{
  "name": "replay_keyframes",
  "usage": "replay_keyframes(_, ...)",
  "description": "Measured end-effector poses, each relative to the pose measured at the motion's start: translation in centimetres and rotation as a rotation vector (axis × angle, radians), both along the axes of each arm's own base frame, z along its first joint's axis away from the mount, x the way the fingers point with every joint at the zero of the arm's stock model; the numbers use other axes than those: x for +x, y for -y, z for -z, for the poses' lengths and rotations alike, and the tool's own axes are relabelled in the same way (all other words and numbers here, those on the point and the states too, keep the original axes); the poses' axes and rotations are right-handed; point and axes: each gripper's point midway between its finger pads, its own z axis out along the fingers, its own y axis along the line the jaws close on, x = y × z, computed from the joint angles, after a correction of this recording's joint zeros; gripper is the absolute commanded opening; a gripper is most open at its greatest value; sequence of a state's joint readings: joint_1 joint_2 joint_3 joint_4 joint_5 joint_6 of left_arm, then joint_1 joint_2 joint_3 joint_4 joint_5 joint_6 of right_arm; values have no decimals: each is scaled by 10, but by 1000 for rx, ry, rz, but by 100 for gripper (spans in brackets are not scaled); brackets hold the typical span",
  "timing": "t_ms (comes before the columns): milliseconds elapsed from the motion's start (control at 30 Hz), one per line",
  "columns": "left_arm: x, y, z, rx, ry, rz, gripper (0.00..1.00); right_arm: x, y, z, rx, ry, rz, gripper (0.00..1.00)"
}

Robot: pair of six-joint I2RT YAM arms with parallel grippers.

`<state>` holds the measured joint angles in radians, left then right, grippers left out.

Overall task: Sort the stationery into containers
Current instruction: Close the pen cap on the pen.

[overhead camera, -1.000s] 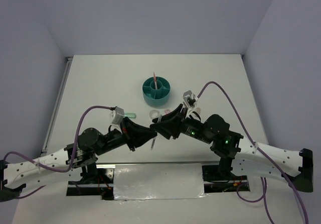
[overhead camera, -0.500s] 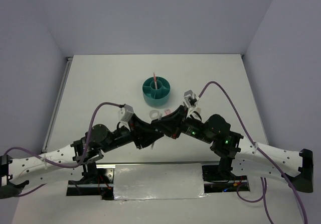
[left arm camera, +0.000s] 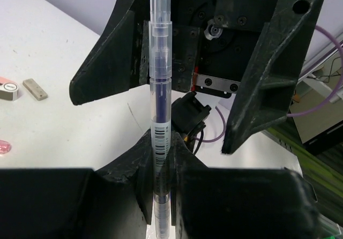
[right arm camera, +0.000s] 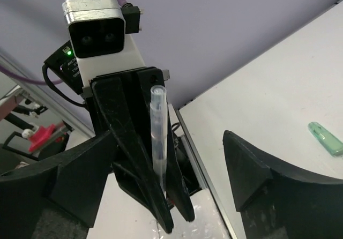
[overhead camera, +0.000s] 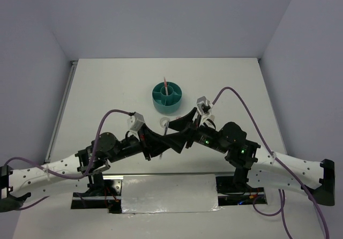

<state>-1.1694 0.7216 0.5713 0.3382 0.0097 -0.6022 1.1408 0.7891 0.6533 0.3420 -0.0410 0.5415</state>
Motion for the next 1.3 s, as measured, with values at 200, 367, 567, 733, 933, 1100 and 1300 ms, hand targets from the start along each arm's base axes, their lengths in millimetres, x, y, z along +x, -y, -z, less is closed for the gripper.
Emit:
replay_keyframes(200,-1,-3,-4,-12,5,-4,0,-1,5,-7,5,27,5,90)
replay_keyframes(367,0,0,1,2,-4,-2,0,-1,7,-17,6,53,14,79)
replay_keyframes(567,-1,3,6,16,-9,13,0,0,8,-29,17,83,20,60)
replay_keyframes(733,-2,4,5,12,-7,21,0,2,4,-25,0,85,22,33)
replay_keyframes(933,-4,3,3,3,3,29,0,6,2,-22,-2,66,35,0)
replay_keyframes(1100,-5,2,5,4,7,30,0,7,-1,-19,-7,54,34,0)
replay_keyframes(1300,-5,-7,2,19,66,17,0,5,-13,-19,27,42,-6,0)
